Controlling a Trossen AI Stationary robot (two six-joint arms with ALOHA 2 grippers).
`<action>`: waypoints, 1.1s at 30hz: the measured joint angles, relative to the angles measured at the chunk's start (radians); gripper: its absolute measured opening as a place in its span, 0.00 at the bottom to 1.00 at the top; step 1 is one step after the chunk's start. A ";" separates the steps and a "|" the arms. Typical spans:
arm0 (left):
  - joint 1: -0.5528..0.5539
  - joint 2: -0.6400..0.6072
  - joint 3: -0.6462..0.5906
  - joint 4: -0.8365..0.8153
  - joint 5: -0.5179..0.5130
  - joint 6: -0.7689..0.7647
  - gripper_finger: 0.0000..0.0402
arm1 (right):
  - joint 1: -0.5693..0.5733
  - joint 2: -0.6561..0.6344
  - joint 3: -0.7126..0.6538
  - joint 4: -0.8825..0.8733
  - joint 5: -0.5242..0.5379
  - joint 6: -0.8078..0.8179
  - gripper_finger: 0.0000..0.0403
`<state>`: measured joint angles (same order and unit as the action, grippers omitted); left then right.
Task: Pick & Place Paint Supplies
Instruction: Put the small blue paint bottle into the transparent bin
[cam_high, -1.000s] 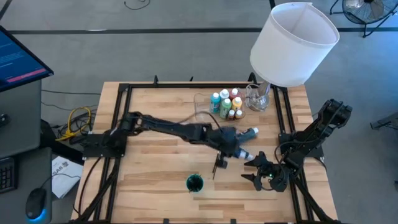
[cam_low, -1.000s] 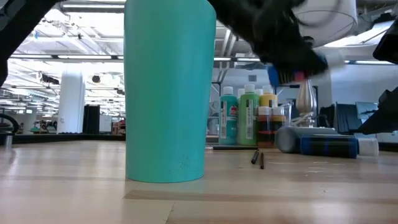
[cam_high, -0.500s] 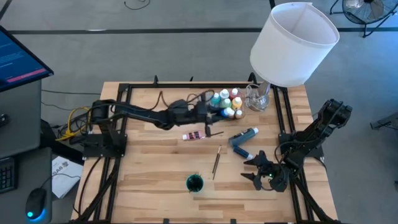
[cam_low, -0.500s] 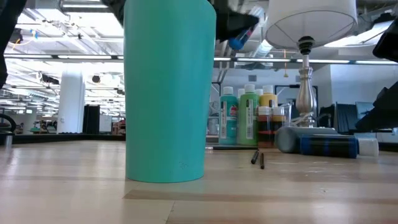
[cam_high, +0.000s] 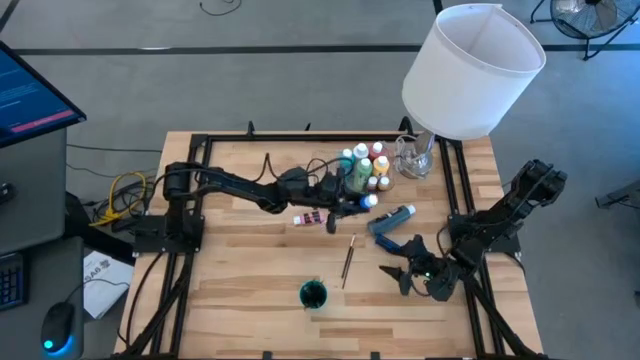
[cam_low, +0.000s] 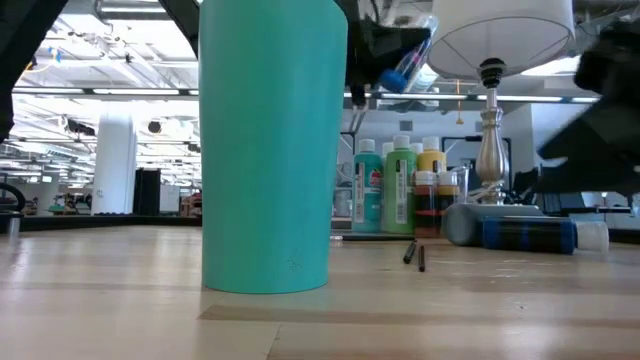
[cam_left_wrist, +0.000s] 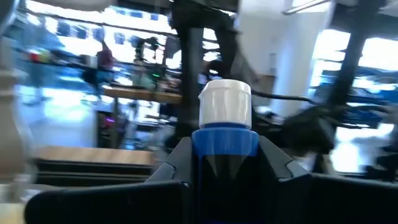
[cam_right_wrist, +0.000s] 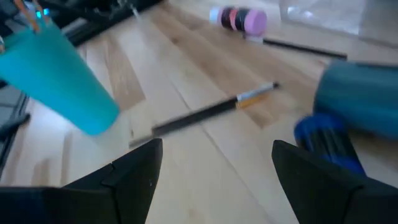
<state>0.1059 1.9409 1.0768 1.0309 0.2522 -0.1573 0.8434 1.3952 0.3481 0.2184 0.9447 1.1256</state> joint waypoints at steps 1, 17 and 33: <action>-0.008 -0.006 -0.001 -0.004 0.017 -0.005 0.12 | -0.015 0.000 0.000 0.026 0.001 -0.024 0.74; -0.059 -0.255 -0.231 -0.009 0.028 -0.024 0.12 | -0.228 -0.128 0.001 0.473 0.033 -0.575 0.74; -0.058 -0.420 -0.471 0.147 0.012 -0.052 0.12 | -0.532 -0.142 0.222 0.668 -0.313 -0.849 0.74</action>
<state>0.0481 1.5210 0.6056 1.1777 0.2640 -0.2092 0.3111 1.2536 0.5701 0.8862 0.6321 0.2765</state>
